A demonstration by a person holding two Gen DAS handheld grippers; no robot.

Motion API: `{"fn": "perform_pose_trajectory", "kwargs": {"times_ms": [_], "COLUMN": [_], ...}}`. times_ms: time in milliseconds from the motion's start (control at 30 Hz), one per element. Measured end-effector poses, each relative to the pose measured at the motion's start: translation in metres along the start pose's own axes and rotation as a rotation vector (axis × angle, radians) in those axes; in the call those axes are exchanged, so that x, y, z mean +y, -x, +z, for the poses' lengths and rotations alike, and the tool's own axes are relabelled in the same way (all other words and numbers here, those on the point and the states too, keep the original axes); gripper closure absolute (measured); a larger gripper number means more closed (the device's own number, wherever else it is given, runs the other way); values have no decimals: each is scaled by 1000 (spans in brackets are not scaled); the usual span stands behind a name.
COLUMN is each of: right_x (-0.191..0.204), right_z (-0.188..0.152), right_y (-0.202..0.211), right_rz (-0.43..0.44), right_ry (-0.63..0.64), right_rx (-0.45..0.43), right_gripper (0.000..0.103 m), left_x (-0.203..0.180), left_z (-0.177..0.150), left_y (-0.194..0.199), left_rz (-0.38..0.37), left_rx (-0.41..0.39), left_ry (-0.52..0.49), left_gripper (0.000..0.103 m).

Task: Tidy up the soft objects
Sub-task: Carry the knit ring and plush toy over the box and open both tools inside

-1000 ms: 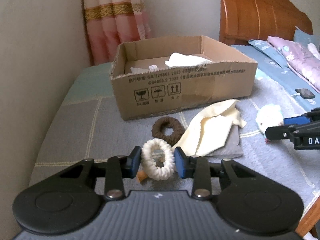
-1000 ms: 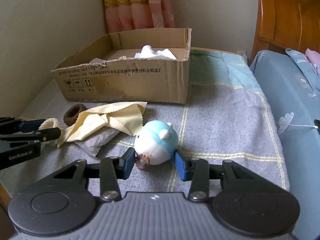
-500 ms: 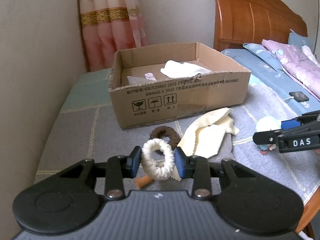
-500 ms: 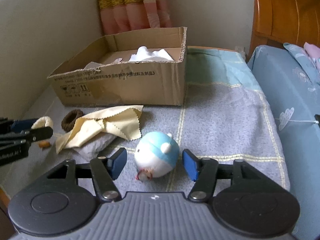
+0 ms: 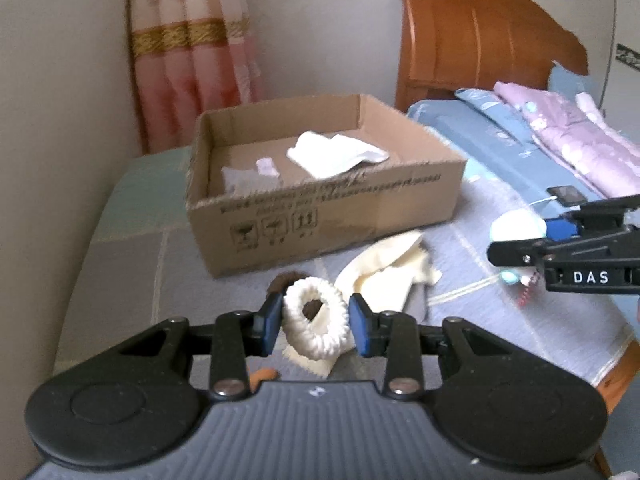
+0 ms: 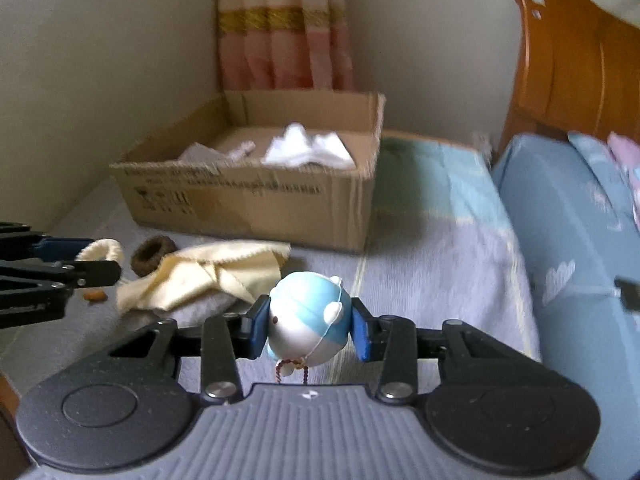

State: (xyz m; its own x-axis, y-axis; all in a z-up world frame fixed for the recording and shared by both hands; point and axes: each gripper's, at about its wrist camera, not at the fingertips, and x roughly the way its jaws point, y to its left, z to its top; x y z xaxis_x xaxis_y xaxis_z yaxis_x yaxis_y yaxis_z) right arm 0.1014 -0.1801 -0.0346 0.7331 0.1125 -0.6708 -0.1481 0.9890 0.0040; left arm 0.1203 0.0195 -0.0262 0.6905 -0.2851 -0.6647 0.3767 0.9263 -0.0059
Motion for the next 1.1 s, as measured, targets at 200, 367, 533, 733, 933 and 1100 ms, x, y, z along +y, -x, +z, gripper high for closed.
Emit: {"fn": "perform_pose_trajectory", "kwargs": {"times_ms": [200, 367, 533, 733, 933, 1100], "right_x": [-1, -3, -5, -7, -6, 8], "right_z": [26, 46, 56, 60, 87, 136], "right_y": [19, 29, 29, 27, 15, -13], "right_rz": [43, 40, 33, 28, 74, 123], "right_ry": [48, 81, 86, 94, 100, 130], "right_rx": [-59, -126, -143, -138, -140, -125], "right_gripper": [57, 57, 57, 57, 56, 56], "left_x": [-4, -2, -3, 1, 5, 17], "left_z": [40, 85, 102, 82, 66, 54], "left_y": [4, -13, -37, -20, 6, 29], "left_rz": [-30, -61, -13, 18, 86, 141], "left_rx": [-62, -116, -130, -87, -51, -49], "left_ry": [-61, -68, -53, -32, 6, 89], "left_gripper": [68, 67, 3, 2, 1, 1]}}
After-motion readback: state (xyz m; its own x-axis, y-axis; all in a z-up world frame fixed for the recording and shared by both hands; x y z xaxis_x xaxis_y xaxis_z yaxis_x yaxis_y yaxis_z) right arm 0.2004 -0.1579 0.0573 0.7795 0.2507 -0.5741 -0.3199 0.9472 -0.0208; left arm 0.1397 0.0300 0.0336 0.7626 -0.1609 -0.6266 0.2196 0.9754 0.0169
